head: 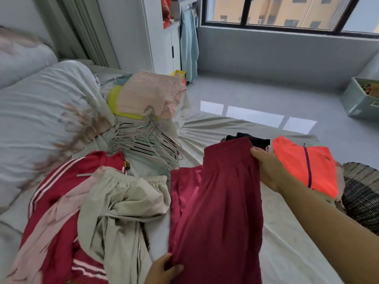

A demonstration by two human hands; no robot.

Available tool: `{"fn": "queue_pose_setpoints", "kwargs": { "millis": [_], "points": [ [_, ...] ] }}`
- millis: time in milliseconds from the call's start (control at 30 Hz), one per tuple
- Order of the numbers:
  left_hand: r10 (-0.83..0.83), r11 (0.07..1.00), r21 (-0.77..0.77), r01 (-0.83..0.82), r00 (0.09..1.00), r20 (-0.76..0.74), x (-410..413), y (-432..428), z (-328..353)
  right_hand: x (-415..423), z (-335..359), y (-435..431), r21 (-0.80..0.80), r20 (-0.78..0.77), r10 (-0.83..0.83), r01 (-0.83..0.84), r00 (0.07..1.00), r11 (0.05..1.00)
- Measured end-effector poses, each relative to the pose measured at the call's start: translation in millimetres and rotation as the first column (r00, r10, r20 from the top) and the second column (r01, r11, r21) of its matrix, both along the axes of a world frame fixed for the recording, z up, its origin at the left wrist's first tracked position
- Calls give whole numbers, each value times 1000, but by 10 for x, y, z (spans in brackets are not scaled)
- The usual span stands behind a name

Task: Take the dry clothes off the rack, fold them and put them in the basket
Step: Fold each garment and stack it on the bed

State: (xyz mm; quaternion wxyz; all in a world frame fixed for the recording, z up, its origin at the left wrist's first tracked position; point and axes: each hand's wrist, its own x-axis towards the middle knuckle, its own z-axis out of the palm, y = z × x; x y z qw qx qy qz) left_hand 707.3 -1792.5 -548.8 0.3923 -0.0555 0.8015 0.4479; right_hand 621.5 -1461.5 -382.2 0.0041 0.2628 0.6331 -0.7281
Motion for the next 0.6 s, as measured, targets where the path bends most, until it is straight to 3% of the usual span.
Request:
{"fn": "queue_pose_setpoints", "kwargs": {
  "millis": [67,133,267,467,600],
  "points": [
    [56,998,-34,-58,998,-40,-225,91,-109,-264,-427,50,265,146,31,-70,989,962],
    [46,995,-88,-48,999,-22,-421,180,-282,-348,-917,58,409,327,35,-174,945,896],
    [45,971,-238,-36,998,34,-724,310,-666,-85,-1860,8,373,615,102,-402,782,836],
    [310,931,-220,-292,950,49,-1248,474,-1029,115,-2535,-38,369,641,-105,-185,760,911],
    [452,891,-114,-439,880,145,-1513,600,-1181,19,-2791,-21,331,648,-129,-125,751,935]
  ]
}}
